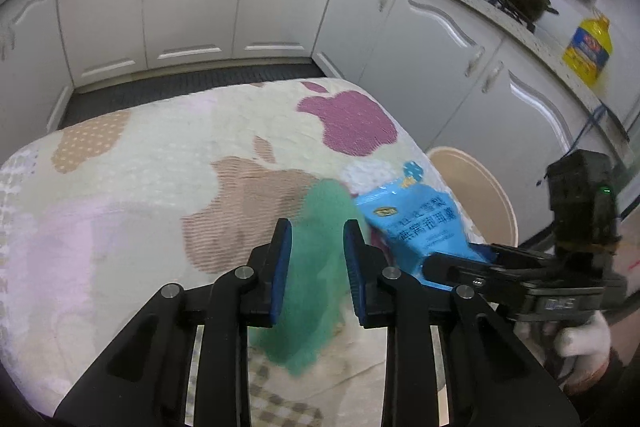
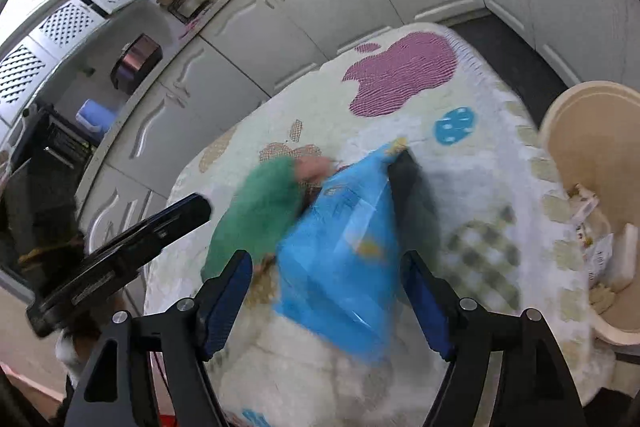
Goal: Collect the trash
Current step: 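Carry the green cloth and blue bag over the beige bucket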
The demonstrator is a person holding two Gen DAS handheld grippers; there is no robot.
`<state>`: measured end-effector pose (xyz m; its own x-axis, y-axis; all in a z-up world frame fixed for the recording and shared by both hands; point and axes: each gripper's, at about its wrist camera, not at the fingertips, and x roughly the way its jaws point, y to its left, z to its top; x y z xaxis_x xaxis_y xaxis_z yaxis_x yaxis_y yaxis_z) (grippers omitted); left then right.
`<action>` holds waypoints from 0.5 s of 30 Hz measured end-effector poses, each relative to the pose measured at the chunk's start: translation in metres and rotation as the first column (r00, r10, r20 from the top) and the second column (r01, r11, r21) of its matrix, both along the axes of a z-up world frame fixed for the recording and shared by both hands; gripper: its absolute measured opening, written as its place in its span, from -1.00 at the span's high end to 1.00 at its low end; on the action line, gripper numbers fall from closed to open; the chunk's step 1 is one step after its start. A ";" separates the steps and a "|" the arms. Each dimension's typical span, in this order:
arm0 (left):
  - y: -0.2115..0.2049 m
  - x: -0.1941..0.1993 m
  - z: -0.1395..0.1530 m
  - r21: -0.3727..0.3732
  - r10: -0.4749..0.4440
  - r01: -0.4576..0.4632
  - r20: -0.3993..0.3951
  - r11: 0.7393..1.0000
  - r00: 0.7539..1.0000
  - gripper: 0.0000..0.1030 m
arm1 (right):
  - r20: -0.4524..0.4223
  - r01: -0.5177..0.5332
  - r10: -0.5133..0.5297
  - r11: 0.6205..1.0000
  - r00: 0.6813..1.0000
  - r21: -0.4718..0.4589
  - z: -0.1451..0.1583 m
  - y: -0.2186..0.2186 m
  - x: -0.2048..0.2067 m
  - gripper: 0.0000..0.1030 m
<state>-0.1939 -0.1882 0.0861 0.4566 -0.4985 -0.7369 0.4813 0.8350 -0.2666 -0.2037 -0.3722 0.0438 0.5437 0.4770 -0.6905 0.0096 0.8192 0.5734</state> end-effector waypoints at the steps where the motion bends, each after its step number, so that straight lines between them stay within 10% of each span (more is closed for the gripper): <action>1: 0.002 0.000 0.000 0.000 0.002 -0.002 -0.001 1.000 1.000 0.53 | 0.000 -0.004 0.004 1.000 1.000 -0.021 -0.001 0.005 0.005 -0.44; 8: 0.000 -0.006 -0.015 -0.043 -0.090 0.088 -0.051 0.995 0.995 0.50 | 0.030 -0.027 0.030 0.994 0.999 -0.105 -0.002 0.007 0.008 0.01; 12: -0.007 -0.009 -0.015 -0.051 -0.122 0.119 -0.055 0.992 0.991 -0.11 | 0.062 -0.009 0.015 0.996 0.998 -0.094 0.004 -0.012 -0.006 0.03; 15: -0.019 -0.007 -0.020 -0.030 -0.144 0.142 -0.077 0.989 0.987 -0.12 | 0.075 0.012 -0.006 0.997 0.997 -0.082 0.009 -0.026 -0.015 0.03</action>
<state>-0.2009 -0.2072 0.0664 0.3206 -0.5730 -0.7543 0.5719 0.7519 -0.3281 -0.2187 -0.3985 0.0532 0.5993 0.4150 -0.6846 -0.0229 0.8637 0.5036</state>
